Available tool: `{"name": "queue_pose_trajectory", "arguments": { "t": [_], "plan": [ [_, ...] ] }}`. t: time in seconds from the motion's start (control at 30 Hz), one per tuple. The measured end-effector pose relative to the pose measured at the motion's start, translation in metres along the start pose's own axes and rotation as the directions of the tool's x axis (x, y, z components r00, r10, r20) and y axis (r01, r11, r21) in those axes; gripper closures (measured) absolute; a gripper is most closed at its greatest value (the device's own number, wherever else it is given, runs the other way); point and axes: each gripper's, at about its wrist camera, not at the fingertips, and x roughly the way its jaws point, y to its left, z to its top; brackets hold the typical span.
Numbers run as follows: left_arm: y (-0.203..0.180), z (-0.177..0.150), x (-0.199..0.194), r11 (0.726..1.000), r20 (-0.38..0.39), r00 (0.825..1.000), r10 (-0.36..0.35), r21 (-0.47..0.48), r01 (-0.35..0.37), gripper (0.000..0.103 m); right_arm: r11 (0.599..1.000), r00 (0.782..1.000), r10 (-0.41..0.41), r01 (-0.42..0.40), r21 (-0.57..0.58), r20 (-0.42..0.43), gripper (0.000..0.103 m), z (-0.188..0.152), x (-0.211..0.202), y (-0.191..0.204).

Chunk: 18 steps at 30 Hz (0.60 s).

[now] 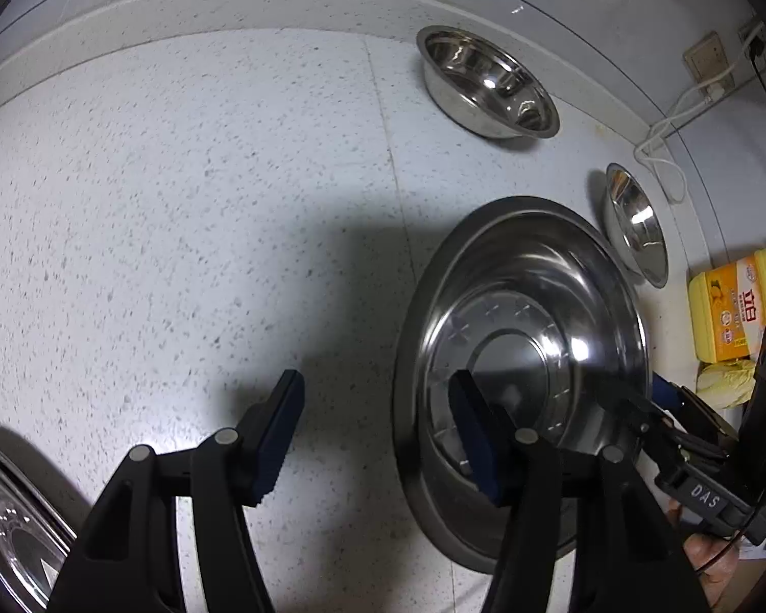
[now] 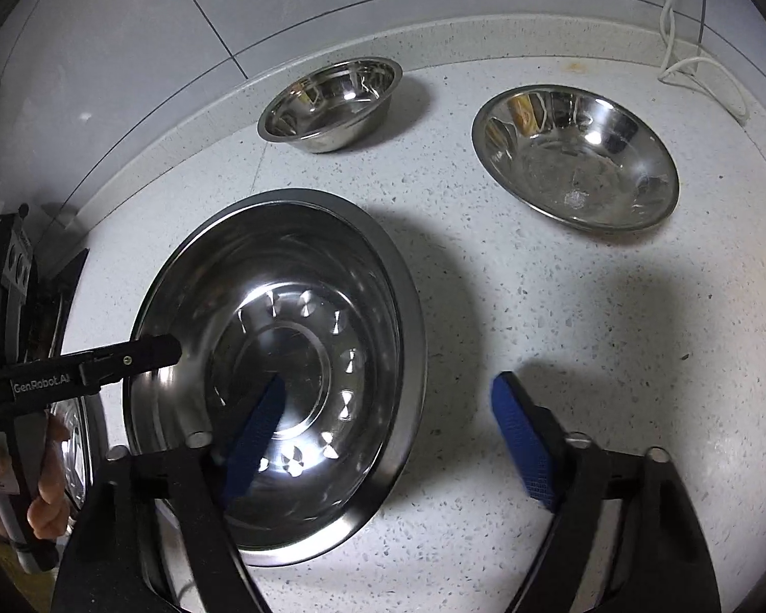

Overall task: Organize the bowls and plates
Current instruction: 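Close the left gripper on the large bowl rim while the right gripper grips it too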

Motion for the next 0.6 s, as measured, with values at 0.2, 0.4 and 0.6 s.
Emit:
{"name": "queue_pose_trajectory", "arguments": {
  "t": [0.2, 0.4, 0.6],
  "plan": [
    [-0.003, 0.0, 0.006, 1.0, -0.005, 1.0, 0.024, 0.015, -0.024, 0.054, 0.999, 1.0, 0.02, -0.019, 0.029, -0.024, 0.065, -0.001, 0.007, -0.007],
    [-0.004, -0.003, 0.007, 0.999, 0.005, 1.0, 0.004, 0.039, -0.004, 0.088, 0.999, 0.999, 0.027, -0.026, 0.036, -0.033, 0.087, -0.003, 0.014, -0.006],
    [-0.007, -0.01, -0.003, 0.999, 0.024, 1.0, -0.016, 0.046, 0.015, 0.093, 1.0, 1.0, 0.019, -0.019, 0.023, -0.015, 0.09, -0.004, 0.011, 0.002]
  ]
}}
